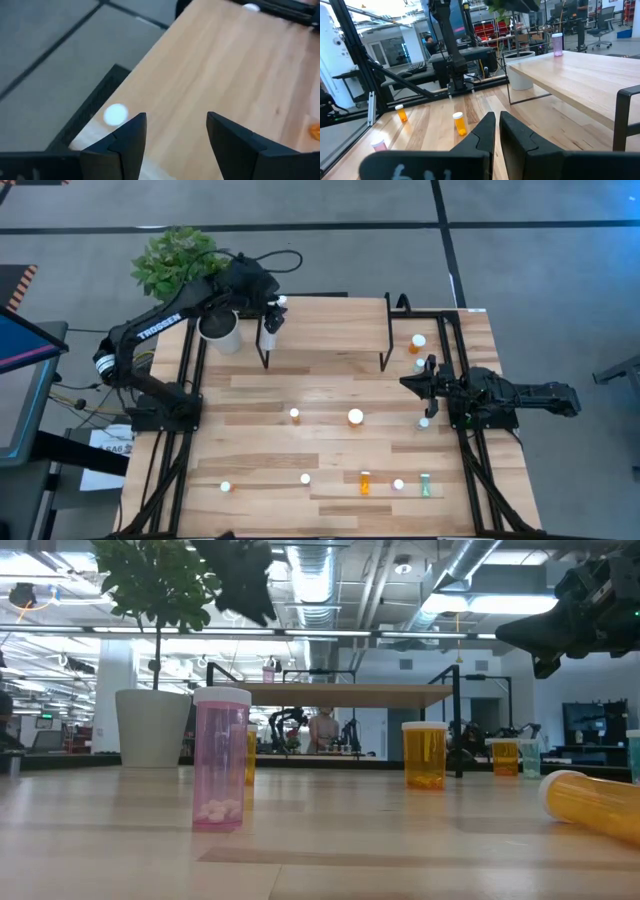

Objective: Pick and place medicine bottles onto shelf by color
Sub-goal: Put the top large orange pill bottle on the shelf

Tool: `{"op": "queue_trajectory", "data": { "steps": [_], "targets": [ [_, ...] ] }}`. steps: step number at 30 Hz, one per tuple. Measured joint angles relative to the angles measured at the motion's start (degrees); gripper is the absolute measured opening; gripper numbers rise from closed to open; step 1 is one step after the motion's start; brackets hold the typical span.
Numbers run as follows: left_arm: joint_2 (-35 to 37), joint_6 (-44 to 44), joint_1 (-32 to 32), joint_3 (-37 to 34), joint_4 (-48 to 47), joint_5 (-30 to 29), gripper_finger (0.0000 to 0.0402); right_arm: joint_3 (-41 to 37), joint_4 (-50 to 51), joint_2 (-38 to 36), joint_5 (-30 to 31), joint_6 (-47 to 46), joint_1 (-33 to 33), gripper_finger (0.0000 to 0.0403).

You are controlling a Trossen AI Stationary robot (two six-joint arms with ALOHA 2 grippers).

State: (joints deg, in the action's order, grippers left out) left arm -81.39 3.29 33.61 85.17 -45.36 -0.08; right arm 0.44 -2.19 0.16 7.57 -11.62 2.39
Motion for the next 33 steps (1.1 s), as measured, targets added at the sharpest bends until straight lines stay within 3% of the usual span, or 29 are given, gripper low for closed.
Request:
{"op": "queue_trajectory", "data": {
  "steps": [10, 23, 27, 33],
  "targets": [
    [1.78, -0.04, -11.16, 0.01, 0.25, -8.96, 0.0194, 0.00, 0.01, -0.02, -0.02, 0.01, 0.02, 0.0052],
    [5.93, -0.41, -18.78, -0.76, 0.26, -11.08, 0.0194, 0.01, -0.01, 0.00, 0.00, 0.00, 0.02, 0.0052],
    [12.88, -2.07, -22.41, -8.58, 5.43, -14.10, 0.0194, -0.01, -0.01, -0.02, 0.00, 0.00, 0.01, 0.0052],
    [27.44, -7.47, -28.53, -27.05, 18.87, -11.75, 0.0194, 0.00, -0.01, -0.01, -0.01, 0.00, 0.00, 0.0052]
  ]
}}
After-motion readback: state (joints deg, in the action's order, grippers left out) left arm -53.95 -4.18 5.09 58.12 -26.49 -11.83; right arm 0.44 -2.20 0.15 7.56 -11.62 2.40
